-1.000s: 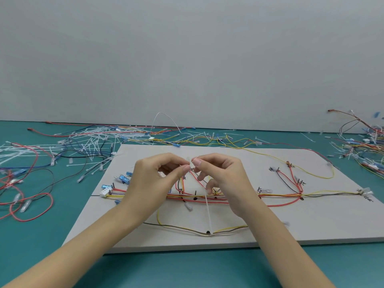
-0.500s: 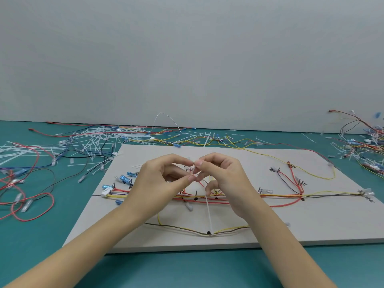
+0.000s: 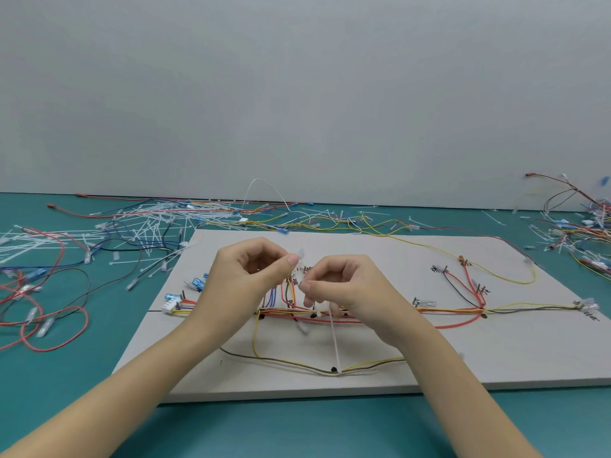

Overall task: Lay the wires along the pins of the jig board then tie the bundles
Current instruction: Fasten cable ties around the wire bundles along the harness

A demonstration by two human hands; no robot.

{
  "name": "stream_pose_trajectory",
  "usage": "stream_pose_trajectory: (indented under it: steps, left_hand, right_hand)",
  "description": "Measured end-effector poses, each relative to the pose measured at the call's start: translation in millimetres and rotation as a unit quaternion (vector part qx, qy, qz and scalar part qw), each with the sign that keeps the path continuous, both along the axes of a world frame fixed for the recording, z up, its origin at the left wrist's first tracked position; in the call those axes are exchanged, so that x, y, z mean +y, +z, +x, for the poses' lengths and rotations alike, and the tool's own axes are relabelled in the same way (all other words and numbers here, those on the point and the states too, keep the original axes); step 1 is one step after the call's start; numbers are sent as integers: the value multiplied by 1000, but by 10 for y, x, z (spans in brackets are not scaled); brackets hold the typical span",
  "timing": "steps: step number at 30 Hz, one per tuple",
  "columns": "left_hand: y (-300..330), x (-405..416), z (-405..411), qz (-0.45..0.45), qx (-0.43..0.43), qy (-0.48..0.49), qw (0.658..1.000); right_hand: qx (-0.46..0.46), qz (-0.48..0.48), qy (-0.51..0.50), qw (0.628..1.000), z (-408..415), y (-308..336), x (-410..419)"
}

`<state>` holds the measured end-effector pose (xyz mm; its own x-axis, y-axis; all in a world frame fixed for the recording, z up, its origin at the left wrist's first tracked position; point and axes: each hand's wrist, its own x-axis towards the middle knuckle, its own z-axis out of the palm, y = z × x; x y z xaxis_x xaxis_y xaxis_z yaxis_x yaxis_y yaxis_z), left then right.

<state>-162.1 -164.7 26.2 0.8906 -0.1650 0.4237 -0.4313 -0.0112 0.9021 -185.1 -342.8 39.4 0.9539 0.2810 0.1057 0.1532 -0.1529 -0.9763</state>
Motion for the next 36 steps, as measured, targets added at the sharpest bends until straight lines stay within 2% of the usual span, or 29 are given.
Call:
stream_pose_trajectory:
  steps: [9,15,18,24,33,36]
  left_hand:
    - [-12,45,37,-6,21,8,1000]
    - [27,82,65,54,30,4,998]
    - [14,111,88,89,7,6,996]
    - [10,198,146,143,-57,98,983]
    - [-33,187,154,142,-57,79,985]
    - [-61,189,155,175,-82,92,977]
  right_hand:
    - [-17,-12,2,1000,4,20,-31]
    - [-23,-23,1,999,22,38,-67]
    - [-21,-21,-19,999,34,41,-83]
    - [-7,-9,-39,999,49,80,-189]
    - [18,33,-43,998,106,32,-232]
    - [20,21,-82,996,136,23,-256]
